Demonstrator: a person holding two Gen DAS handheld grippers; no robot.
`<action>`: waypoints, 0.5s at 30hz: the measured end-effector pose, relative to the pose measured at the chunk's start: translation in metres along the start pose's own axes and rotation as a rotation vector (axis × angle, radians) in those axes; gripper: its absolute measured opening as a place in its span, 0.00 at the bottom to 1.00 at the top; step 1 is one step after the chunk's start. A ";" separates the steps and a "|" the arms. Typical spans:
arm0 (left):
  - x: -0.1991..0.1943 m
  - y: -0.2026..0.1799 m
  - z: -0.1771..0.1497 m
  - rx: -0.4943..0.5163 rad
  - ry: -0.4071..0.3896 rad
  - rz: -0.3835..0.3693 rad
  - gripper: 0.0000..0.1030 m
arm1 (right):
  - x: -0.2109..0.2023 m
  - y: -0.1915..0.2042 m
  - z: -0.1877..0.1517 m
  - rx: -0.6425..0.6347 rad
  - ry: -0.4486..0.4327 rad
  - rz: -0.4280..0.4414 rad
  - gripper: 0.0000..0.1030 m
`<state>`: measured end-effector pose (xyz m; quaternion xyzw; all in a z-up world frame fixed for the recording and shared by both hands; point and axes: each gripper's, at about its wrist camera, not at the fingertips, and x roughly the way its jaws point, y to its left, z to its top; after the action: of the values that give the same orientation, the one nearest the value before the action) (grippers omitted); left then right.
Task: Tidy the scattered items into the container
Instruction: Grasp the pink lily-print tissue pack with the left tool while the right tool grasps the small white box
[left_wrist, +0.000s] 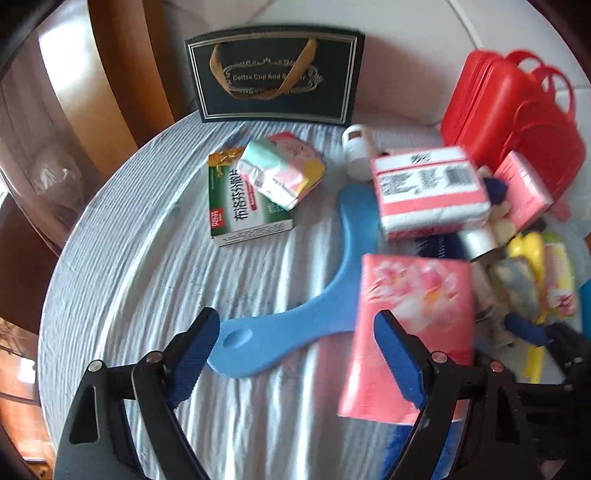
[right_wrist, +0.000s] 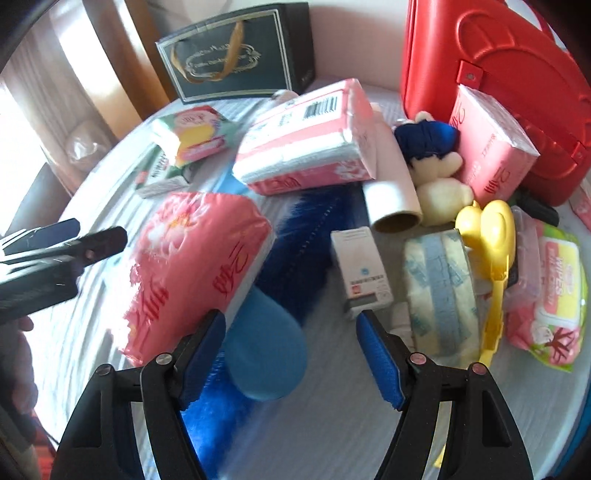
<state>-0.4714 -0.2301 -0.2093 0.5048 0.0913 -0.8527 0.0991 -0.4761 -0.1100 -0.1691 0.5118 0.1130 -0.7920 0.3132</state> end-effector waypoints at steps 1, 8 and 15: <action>0.000 -0.005 0.000 0.002 0.011 -0.018 0.84 | -0.003 -0.002 0.000 0.000 -0.007 -0.004 0.72; 0.028 -0.044 -0.013 0.057 0.067 -0.041 0.89 | -0.006 -0.029 0.010 0.032 -0.043 -0.025 0.70; 0.038 -0.054 -0.009 0.121 0.006 -0.021 1.00 | 0.035 -0.031 0.028 0.019 -0.024 -0.048 0.51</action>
<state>-0.4959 -0.1791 -0.2437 0.5116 0.0453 -0.8560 0.0589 -0.5259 -0.1131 -0.1917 0.5026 0.1139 -0.8063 0.2904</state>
